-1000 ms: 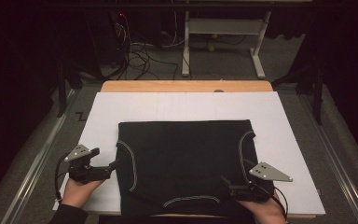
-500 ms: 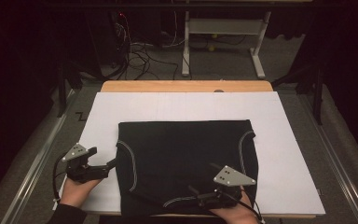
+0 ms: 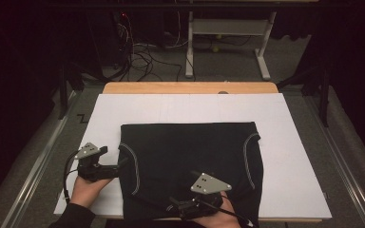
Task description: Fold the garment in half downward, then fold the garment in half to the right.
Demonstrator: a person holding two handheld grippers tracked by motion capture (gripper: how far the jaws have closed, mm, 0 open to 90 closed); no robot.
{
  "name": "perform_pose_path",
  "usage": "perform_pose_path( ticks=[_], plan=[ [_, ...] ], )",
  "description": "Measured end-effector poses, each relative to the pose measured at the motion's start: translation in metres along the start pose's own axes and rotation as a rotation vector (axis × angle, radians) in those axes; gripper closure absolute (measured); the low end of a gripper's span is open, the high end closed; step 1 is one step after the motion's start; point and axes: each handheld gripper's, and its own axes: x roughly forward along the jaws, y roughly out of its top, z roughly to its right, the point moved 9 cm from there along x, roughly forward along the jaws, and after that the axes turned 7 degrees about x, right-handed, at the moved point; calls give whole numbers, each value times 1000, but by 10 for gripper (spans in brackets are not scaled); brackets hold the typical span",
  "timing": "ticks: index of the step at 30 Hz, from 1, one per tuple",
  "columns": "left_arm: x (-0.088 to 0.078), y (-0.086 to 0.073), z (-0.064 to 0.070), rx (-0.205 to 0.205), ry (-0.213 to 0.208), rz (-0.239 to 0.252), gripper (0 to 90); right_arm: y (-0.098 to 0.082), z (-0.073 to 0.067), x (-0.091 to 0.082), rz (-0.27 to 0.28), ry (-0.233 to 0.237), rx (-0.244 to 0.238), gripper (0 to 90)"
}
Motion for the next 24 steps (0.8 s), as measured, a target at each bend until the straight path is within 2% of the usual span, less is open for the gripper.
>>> perform_pose_path(
  ticks=[2, 7, 11, 20, 24],
  plan=[
    [3, 3, 1, 4, -4, 2, 0, 2, -5, 3, 3, 6, -8, 0],
    [8, 10, -1, -24, -21, 20, 0, 8, -16, 10, 9, 23, -10, 0],
    [12, 13, -2, -26, -25, 18, 0, 13, -23, 18, 6, 40, -9, 0],
    [8, 21, -18, -25, 18, 22, 0, 17, -48, 40, -20, 90, -34, 5],
    [14, 28, -25, -24, 29, 9, 0, 17, -58, 50, -34, 111, -34, 10]
  ],
)
